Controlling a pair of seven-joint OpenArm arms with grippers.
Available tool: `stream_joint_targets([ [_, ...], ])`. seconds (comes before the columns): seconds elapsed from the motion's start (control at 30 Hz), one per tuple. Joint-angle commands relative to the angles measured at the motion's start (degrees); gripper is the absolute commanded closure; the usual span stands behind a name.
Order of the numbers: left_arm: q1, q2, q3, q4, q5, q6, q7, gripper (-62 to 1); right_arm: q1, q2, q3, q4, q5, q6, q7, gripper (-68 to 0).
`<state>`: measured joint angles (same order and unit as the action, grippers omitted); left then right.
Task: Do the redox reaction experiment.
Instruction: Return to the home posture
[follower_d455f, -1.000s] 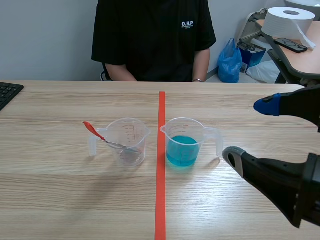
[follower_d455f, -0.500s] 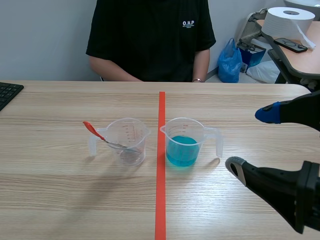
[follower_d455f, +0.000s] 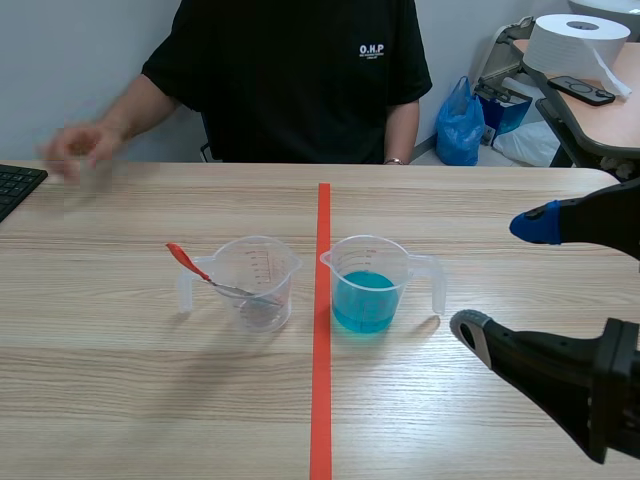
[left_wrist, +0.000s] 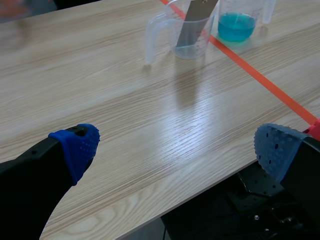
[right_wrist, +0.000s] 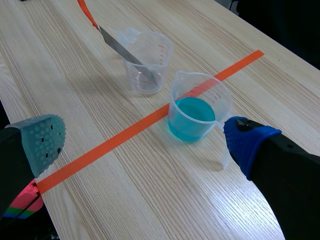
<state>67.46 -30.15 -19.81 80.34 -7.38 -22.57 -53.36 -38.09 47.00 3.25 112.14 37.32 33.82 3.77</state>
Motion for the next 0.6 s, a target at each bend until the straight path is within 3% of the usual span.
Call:
stream_joint_targets([
  [0.0,-0.35,1.53,-0.04,1.53,-0.44,-0.13,-1.01,-62.3,0.76,-0.02,0.13,0.09,0.35,0.0,1.07,-67.9],
  [0.57,-0.96,3.45,-0.04,1.81,-0.35,0.33,-1.18,-62.3,0.79,-0.04,0.13,0.09,-2.64,0.0,1.05,-67.9],
])
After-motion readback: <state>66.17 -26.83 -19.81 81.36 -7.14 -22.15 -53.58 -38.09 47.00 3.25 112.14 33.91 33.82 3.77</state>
